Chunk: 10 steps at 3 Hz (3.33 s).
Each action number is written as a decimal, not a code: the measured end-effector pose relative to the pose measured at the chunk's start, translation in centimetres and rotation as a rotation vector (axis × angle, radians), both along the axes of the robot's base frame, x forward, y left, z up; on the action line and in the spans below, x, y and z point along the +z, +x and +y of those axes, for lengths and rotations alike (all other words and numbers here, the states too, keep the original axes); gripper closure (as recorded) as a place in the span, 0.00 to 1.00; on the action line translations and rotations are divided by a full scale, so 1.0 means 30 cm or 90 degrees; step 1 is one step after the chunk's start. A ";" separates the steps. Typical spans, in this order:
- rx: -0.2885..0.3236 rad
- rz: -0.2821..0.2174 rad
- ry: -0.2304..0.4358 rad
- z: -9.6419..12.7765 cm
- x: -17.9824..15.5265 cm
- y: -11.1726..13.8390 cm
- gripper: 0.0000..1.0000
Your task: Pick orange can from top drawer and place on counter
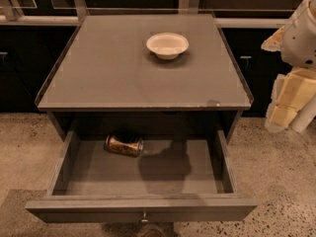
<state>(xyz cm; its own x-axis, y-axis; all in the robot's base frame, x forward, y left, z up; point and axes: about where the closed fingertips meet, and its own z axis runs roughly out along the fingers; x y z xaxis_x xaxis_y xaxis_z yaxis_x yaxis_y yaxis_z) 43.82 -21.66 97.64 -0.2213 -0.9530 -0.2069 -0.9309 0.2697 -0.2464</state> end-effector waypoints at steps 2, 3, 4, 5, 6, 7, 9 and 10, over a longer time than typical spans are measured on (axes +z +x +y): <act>-0.003 -0.026 0.020 -0.003 -0.003 -0.019 0.00; -0.017 -0.059 0.068 0.017 -0.027 -0.086 0.00; -0.052 -0.037 0.181 0.083 -0.240 -0.131 0.00; -0.072 0.029 0.253 0.213 -0.542 -0.113 0.00; -0.082 0.041 0.252 0.215 -0.620 -0.128 0.00; -0.109 0.032 0.286 0.226 -0.643 -0.146 0.00; -0.082 -0.031 0.403 0.497 -0.770 -0.008 0.00; -0.056 -0.054 0.417 0.602 -0.767 0.084 0.00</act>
Offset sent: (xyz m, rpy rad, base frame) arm -0.0162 -0.0041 -0.0072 0.0908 -0.0957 -0.0138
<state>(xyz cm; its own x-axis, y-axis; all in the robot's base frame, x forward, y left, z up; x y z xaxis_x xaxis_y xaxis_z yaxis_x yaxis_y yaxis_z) 46.34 -3.60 74.62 -0.2490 -0.6035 -0.7575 -0.8833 0.4623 -0.0779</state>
